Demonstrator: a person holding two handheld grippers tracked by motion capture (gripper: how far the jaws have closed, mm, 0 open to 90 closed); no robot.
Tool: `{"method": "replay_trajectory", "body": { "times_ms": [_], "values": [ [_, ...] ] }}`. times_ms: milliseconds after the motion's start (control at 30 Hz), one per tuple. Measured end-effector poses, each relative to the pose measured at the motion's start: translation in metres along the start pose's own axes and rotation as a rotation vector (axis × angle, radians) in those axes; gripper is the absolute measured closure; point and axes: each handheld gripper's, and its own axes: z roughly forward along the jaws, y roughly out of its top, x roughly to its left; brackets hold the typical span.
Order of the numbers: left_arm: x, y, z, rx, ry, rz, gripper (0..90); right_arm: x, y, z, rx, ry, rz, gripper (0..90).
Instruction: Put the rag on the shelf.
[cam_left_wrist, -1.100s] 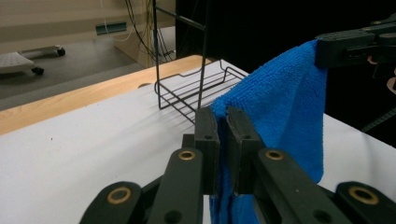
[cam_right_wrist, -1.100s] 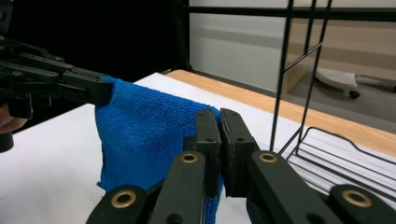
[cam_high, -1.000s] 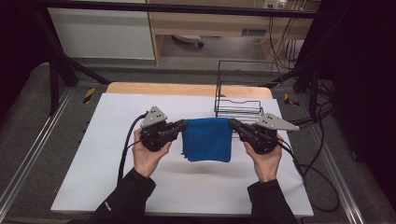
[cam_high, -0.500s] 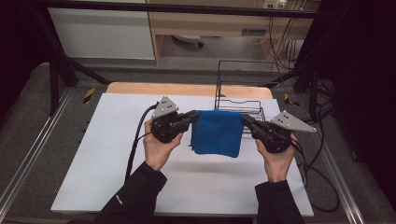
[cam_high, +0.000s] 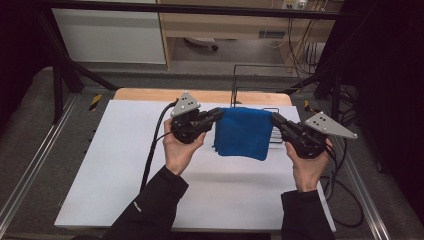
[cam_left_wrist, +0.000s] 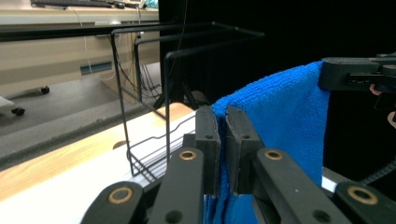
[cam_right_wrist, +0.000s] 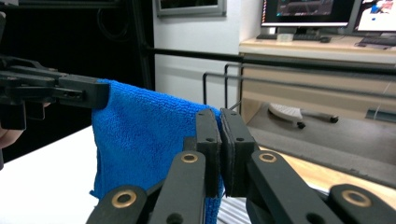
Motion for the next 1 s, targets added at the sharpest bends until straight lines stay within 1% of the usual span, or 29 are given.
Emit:
{"method": "replay_trajectory", "body": {
  "times_ms": [333,467,767,1000],
  "values": [
    [-0.009,0.021,0.012,-0.043,-0.007,0.008,84.3,-0.01,0.02,-0.009,-0.047,-0.052,-0.024,87.5],
    [-0.011,0.029,0.019,-0.059,-0.01,0.012,84.3,-0.014,0.026,-0.011,-0.062,-0.068,-0.019,87.5],
    [-0.015,0.047,0.031,-0.093,-0.02,0.027,84.3,-0.026,0.042,-0.016,-0.09,-0.103,-0.029,87.5],
    [-0.018,0.064,0.038,-0.113,-0.023,0.04,84.4,-0.034,0.055,-0.017,-0.109,-0.128,-0.037,87.6]
  ]
}}
